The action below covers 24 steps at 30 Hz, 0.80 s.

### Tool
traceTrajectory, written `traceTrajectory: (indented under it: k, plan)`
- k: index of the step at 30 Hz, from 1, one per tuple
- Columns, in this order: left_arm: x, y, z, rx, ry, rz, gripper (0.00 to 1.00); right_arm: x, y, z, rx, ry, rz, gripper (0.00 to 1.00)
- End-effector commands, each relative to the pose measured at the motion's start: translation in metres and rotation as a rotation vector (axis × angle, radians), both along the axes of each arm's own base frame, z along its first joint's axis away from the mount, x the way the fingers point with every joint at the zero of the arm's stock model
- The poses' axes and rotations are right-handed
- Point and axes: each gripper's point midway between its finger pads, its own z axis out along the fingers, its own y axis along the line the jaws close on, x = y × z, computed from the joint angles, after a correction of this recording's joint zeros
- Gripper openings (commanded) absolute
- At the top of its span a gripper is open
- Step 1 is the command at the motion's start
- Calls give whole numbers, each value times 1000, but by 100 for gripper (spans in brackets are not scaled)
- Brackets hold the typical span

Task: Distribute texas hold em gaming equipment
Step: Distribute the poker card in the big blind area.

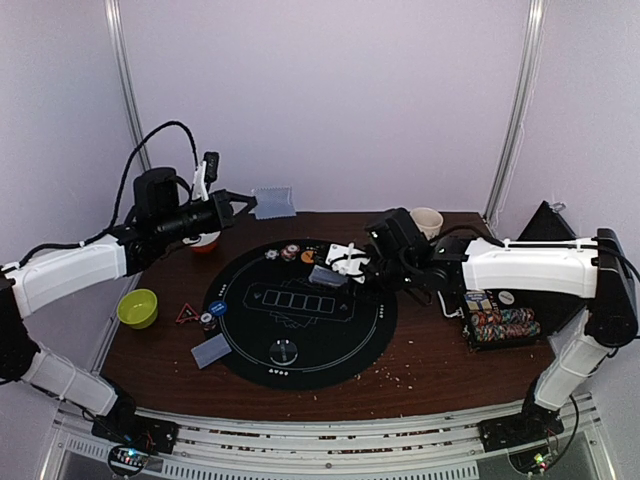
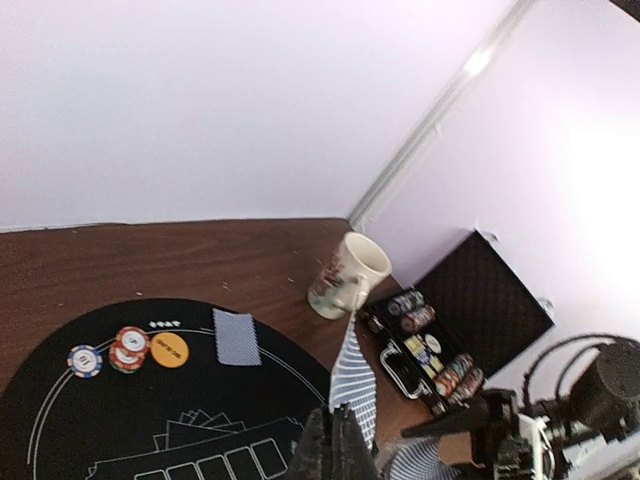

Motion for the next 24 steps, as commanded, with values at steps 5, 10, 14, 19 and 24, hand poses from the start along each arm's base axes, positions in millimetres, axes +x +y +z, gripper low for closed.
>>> traceTrajectory:
  k: [5,10,14,19,24]
  plan:
    - [48,-7,-31,-281,36,370,0,-1,-15,20,38,12,-74,47]
    - [68,-49,-54,-363,25,382,0,-2,-25,25,42,12,-117,47]
    - [84,-84,-73,-366,13,402,0,-2,-36,25,38,26,-161,47]
    - [100,-113,-108,-352,64,465,0,-2,-48,21,39,36,-197,47]
    - [115,-125,-137,-347,100,558,0,0,-53,24,57,42,-213,47]
